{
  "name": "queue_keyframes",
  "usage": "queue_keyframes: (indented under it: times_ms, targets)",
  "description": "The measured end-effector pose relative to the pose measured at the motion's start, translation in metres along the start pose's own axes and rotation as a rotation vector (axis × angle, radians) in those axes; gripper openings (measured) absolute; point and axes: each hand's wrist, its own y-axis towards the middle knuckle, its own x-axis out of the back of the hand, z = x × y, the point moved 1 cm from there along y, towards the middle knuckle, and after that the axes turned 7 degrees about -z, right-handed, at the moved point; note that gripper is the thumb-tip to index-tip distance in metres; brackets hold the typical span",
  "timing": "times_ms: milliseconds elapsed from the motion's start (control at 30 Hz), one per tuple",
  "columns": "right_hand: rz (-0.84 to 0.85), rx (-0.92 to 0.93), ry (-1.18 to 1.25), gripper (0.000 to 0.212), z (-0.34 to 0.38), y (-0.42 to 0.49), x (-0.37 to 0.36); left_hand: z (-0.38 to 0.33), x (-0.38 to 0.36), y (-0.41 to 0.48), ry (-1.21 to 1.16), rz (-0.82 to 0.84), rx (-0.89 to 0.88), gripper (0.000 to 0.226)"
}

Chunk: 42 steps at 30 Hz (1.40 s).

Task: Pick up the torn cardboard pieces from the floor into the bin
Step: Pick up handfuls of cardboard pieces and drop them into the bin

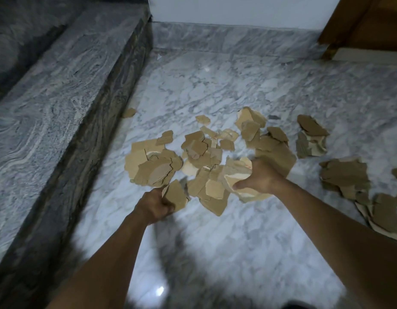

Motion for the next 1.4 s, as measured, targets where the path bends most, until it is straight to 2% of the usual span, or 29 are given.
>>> queue_keyframes:
  times_ms: [33,133,200,267,367,500,633,733,833,933,1100,1200,1267,1333,1400]
  targets:
    - [0.028,0.028,-0.029,0.051,0.007,0.001,0.000,-0.001,0.000,0.000,-0.002,-0.001,0.003,0.050]
    - [0.126,0.118,-0.134,0.080,0.020,0.003,-0.034,0.001,-0.001,0.001,0.002,0.006,0.005,0.057]
    - [0.116,0.168,-0.180,0.086,0.023,0.000,-0.063,0.004,-0.005,0.001,0.001,0.009,0.016,0.059]
    - [0.043,0.188,-0.199,0.082,0.022,-0.002,-0.077,0.008,-0.008,0.001,0.005,0.010,0.033,0.060]
    - [0.039,0.196,-0.208,0.070,0.020,-0.003,-0.079,0.008,-0.009,0.001,0.012,-0.008,0.042,0.064]
    - [0.019,0.263,-0.204,0.074,0.019,-0.006,-0.080,0.000,-0.010,-0.001,0.039,-0.032,0.025,0.062]
    - [0.044,0.228,-0.189,0.075,0.019,-0.007,-0.077,-0.004,-0.011,-0.001,0.045,-0.032,0.017,0.063]
    - [0.017,0.277,-0.214,0.082,0.020,-0.007,-0.078,-0.004,-0.011,-0.004,0.037,-0.037,0.020,0.065]
    - [0.007,0.319,-0.235,0.075,0.022,-0.008,-0.077,-0.006,-0.010,-0.007,0.039,-0.034,0.027,0.067]
    - [0.040,0.276,-0.199,0.078,0.024,-0.010,-0.073,-0.008,-0.009,-0.009,0.041,-0.029,0.037,0.067]
    - [0.023,0.248,-0.195,0.070,0.025,-0.012,-0.077,-0.012,-0.008,-0.014,0.048,-0.049,0.047,0.066]
    - [0.074,0.202,-0.150,0.073,0.019,-0.013,-0.077,-0.013,-0.005,-0.018,0.033,-0.015,0.039,0.061]
    - [0.131,0.168,-0.143,0.092,0.013,-0.011,-0.068,-0.015,0.001,-0.018,0.011,0.056,0.016,0.054]
    - [0.091,0.134,-0.124,0.104,0.002,-0.003,-0.046,-0.022,0.010,-0.014,-0.075,0.113,-0.028,0.042]
    - [0.003,0.117,-0.173,0.092,-0.009,0.007,-0.019,-0.037,0.019,-0.007,-0.174,0.122,-0.059,0.028]
